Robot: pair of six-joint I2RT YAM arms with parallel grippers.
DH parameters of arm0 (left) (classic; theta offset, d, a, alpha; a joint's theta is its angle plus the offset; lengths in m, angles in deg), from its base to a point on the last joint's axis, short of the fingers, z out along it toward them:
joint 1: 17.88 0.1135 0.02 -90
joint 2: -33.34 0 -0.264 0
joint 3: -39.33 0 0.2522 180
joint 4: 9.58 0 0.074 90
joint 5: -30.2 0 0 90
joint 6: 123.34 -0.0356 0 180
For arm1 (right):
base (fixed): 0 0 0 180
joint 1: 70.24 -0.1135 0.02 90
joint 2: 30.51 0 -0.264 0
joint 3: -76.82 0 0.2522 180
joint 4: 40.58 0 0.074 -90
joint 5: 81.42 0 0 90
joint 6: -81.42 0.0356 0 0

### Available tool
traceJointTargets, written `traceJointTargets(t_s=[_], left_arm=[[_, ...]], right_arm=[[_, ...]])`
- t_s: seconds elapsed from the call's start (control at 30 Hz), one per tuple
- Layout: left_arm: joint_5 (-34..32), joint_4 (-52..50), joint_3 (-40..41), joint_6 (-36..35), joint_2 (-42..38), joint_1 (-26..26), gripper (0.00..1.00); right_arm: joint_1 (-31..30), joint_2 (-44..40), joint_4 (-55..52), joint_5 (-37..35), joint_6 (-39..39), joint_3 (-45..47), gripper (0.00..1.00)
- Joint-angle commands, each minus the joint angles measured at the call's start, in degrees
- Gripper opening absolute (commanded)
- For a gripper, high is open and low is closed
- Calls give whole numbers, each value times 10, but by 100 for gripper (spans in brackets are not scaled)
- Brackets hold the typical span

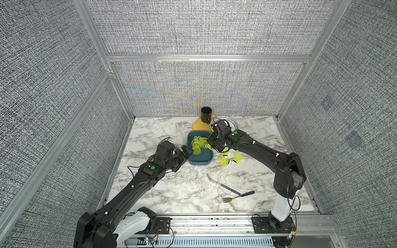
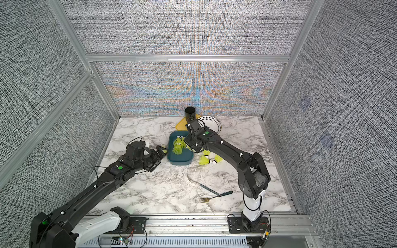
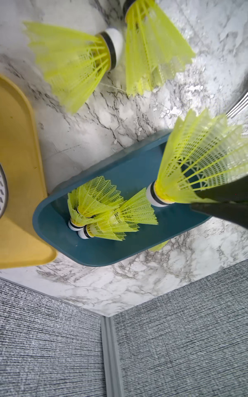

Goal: Put the shuttlecocks into the storage box
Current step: Place the shuttlecock in the storage box.

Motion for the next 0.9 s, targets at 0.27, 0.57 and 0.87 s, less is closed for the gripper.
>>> traceJointTargets(t_s=[0.27, 0.57, 0.87], left_arm=[[28, 18, -37, -110, 31, 10, 100], [41, 23, -70, -162, 65, 10, 100], [35, 1, -54, -161, 16, 11, 100]], right_arm=[[-20, 71, -60, -59, 140, -73, 0], [-23, 112, -72, -83, 187, -111, 0], [-27, 132, -58, -122, 200, -119, 0]])
